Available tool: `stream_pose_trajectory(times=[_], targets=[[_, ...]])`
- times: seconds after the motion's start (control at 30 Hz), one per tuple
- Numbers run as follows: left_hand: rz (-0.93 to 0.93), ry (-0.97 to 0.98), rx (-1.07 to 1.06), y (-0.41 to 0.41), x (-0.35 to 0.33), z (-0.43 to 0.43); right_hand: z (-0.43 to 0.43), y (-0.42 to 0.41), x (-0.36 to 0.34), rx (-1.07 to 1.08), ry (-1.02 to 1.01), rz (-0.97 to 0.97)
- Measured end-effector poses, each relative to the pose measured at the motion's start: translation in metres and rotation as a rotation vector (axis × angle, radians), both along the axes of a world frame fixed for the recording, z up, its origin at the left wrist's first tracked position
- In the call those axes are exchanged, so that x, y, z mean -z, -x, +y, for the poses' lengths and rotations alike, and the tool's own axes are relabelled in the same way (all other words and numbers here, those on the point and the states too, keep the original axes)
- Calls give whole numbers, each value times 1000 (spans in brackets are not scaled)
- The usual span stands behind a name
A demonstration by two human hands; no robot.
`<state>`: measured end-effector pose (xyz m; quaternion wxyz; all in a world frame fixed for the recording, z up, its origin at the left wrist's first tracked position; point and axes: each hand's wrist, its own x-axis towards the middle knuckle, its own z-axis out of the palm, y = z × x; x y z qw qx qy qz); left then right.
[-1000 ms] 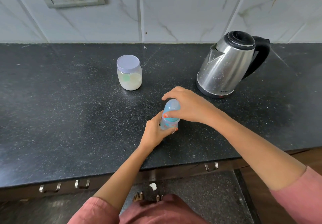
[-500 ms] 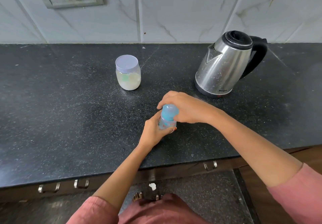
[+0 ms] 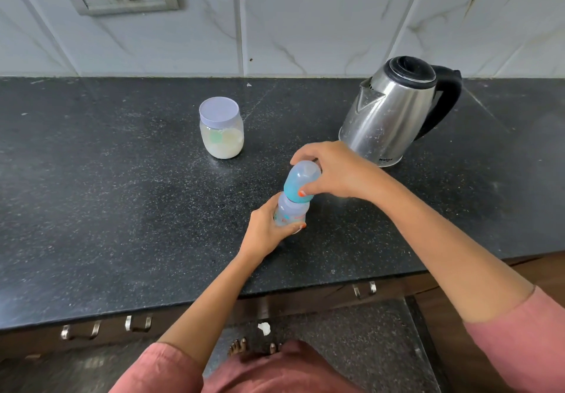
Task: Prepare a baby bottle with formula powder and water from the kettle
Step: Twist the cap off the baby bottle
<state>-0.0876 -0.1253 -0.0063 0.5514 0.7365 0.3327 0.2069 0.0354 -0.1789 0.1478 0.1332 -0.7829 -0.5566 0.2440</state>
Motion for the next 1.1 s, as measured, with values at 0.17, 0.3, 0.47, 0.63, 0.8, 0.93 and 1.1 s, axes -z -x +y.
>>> stream_pose_trajectory(times=[0.17, 0.3, 0.47, 0.63, 0.8, 0.93, 1.1], targets=[[-13, 14, -2, -1, 2, -2, -14, -27, -9, 165, -98, 78], [-31, 46, -19, -1, 3, -4, -31, -52, 5, 288, -76, 116], [-62, 57, -34, -2, 7, -5, -51, -73, 45, 463, -41, 114], [-71, 68, -57, -3, 10, -6, -59, -74, 86, 564, -31, 42], [-78, 67, -62, -4, 11, -5, -60, -70, 105, 577, -37, -10], [-78, 76, -54, -3, 10, -5, -61, -68, 112, 562, -33, -45], [-111, 114, -31, 0, 14, -1, -60, -68, 111, 549, -3, -77]])
